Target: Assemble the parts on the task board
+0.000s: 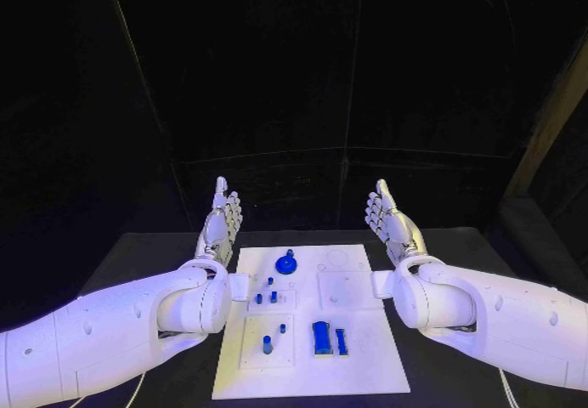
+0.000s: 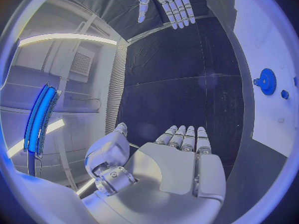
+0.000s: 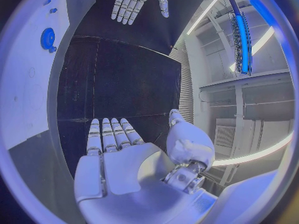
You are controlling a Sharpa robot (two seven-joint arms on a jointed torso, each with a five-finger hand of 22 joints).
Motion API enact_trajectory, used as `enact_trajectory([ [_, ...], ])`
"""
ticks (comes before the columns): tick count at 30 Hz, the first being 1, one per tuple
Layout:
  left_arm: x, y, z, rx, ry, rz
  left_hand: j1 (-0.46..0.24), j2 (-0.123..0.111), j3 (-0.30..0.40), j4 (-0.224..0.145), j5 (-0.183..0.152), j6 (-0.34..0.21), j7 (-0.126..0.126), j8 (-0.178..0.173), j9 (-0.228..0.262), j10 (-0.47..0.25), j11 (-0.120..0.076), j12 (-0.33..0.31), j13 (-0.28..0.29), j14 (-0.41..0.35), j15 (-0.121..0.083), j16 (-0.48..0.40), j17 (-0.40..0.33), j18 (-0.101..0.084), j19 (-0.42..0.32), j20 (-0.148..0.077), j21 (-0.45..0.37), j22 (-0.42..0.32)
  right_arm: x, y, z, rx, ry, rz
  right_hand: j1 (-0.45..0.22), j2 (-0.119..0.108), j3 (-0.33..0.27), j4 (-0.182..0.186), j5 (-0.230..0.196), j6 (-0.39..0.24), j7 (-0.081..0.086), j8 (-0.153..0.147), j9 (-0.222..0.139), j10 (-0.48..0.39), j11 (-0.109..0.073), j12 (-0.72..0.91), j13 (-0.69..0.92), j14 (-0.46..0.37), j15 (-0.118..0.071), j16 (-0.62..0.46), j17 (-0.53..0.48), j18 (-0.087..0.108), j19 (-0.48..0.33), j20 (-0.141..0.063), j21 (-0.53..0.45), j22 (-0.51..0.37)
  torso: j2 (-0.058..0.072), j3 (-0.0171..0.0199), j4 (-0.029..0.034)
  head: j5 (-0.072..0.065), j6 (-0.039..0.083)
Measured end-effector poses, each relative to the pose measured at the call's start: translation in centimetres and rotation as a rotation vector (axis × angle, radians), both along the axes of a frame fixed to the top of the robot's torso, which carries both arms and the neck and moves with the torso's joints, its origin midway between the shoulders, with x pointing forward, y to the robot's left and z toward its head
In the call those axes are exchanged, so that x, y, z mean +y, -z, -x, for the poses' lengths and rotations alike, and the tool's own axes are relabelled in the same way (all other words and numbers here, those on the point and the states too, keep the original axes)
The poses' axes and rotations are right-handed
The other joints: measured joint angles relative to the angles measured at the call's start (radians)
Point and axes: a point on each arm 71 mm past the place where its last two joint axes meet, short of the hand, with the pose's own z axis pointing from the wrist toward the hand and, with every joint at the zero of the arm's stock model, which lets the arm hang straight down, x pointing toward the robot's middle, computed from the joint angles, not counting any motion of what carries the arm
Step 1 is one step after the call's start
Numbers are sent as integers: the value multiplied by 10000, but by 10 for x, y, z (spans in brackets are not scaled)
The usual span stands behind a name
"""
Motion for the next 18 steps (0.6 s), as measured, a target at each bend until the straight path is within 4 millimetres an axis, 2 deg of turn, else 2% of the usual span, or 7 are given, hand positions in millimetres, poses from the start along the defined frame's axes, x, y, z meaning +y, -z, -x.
enact_trajectory([
  [2, 1, 0, 0, -7, -86, -77, 0, 0, 0, 0, 0, 0, 0, 0, 0, 0, 0, 0, 0, 0, 0, 0, 0, 0, 0, 0, 0, 0, 0, 0, 0, 3, 46, -4, -252, 3, 0, 0, 0, -163, -20, 0, 0, -188, -18, 0, 0, -191, -2, 0, 0, -7, -177, -34, 0, 0, 0, 0, 0, 0, 0],
  [4, 1, 0, 0, -11, -123, -110, 0, 0, 0, 0, 0, 0, 0, 0, 1, 0, 0, 0, 0, 0, 0, 0, 1, 1, 0, 0, 0, 1, 0, 0, 0, 7, 66, -7, -428, 2, 0, 0, 0, -280, -27, 0, 0, -316, -5, 0, 0, -317, -8, 0, 0, -158, -289, -64, 0, 0, 0, 0, 0, 0, 0],
  [17, 2, 0, 0, -24, -302, -272, 0, 0, 0, 1, 0, 1, 1, 0, 3, 1, 0, 1, 1, 0, 0, 0, 2, 1, 0, 0, 1, 3, -1, 0, 0, 15, 164, -17, -1525, -11, 0, 1, 0, -974, -50, 0, 2, -1114, -40, 0, 2, -1150, -12, 1, 2, -154, -1013, -118, 0, 1, 0, 0, 1, 0, 0],
  [18, 2, 0, 0, -24, -309, -278, 0, 0, 0, 1, 0, 1, 1, 0, 3, 1, 0, 1, 0, 0, 0, 0, 2, 1, 0, 0, 1, 3, -1, 0, 0, 16, 169, -18, -1837, -11, 0, 1, 0, -1162, -53, 1, 2, -1334, -24, 0, 3, -1371, -9, 1, 2, -154, -1225, -112, 0, 1, 0, 0, 0, 0, 0],
])
